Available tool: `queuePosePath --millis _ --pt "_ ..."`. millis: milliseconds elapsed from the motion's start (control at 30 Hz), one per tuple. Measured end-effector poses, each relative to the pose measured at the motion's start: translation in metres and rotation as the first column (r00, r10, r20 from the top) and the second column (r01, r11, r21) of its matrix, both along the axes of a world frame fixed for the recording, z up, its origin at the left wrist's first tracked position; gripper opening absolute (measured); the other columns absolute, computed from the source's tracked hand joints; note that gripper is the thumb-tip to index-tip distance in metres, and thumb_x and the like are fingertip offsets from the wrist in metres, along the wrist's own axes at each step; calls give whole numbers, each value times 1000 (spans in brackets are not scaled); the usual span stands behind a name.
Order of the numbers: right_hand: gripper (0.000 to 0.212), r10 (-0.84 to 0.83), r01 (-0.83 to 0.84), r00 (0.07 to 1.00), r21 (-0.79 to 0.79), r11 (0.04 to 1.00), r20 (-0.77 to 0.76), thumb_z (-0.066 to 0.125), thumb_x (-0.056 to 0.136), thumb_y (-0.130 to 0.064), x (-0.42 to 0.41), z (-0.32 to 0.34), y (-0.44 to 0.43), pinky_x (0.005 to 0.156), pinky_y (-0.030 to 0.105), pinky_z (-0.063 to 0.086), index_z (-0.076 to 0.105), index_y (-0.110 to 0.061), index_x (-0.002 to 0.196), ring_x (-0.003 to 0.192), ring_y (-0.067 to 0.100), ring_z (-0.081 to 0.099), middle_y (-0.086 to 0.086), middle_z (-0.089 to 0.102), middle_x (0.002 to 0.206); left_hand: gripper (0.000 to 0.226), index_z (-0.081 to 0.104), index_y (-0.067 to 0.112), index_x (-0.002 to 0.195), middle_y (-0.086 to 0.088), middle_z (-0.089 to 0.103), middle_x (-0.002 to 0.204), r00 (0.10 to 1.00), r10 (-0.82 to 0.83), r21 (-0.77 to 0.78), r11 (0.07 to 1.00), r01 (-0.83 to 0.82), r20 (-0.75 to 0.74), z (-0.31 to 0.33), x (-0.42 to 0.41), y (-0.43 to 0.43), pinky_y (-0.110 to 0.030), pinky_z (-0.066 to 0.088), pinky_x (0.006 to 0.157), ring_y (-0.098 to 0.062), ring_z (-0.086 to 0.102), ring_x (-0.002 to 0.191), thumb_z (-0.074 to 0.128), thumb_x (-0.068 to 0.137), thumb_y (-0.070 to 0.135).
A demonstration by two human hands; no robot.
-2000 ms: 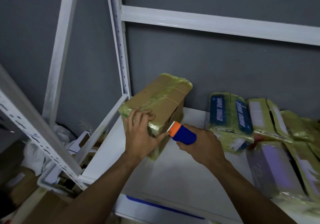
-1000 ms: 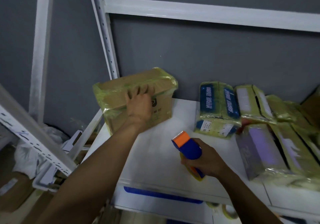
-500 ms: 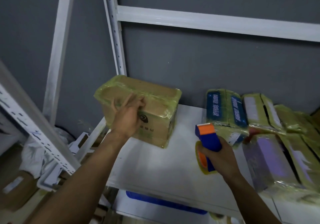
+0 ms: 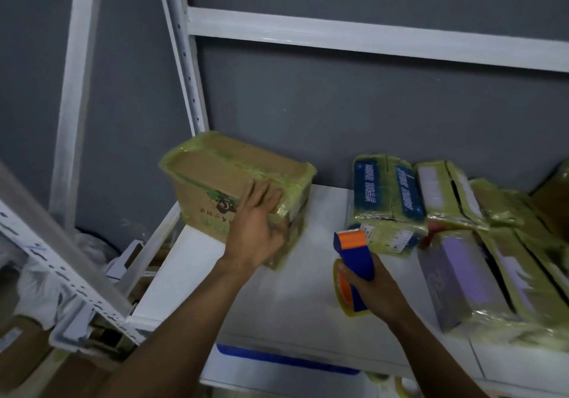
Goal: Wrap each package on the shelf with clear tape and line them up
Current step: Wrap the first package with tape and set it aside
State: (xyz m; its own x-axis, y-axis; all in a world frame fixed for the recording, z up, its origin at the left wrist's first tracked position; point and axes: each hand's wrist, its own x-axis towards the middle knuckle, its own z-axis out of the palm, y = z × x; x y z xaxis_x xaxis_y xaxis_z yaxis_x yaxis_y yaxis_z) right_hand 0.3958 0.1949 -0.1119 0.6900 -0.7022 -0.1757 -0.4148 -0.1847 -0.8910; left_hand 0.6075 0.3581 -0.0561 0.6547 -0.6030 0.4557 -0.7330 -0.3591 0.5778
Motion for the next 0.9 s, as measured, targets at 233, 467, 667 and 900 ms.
queuePosePath --millis 233,467,667,900 --pt "56 52 -51 998 35 998 -31 86 78 -16 -7 -8 -6 83 36 53 54 -34 121 97 13 69 -8 70 107 71 48 24 149 11 31 163 957 -267 -68 963 261 -109 -4 18 46 -34 13 125 -3 10 154 70 88 -3" --pt "46 -5 22 991 -124 992 137 85 76 0 -17 -8 -3 67 17 51 68 -28 108 83 8 71 -17 75 93 78 49 31 147 11 32 161 972 -234 -126 964 232 3 -10 16 50 -42 16 122 -19 7 157 50 78 -6" --pt "51 84 -24 953 -205 979 291 94 72 -31 -15 35 1 74 20 57 67 -31 116 89 10 72 -10 75 101 80 53 31 142 11 36 157 956 -254 -86 966 244 -145 4 13 34 -51 14 126 -9 7 155 54 79 -18" --pt "68 235 -86 930 -455 886 282 93 65 -59 -7 70 6 75 22 60 63 -43 124 101 10 70 -15 71 114 40 65 38 127 25 59 132 968 -192 -242 959 149 -163 37 -25 40 -19 35 111 4 47 130 66 90 22"
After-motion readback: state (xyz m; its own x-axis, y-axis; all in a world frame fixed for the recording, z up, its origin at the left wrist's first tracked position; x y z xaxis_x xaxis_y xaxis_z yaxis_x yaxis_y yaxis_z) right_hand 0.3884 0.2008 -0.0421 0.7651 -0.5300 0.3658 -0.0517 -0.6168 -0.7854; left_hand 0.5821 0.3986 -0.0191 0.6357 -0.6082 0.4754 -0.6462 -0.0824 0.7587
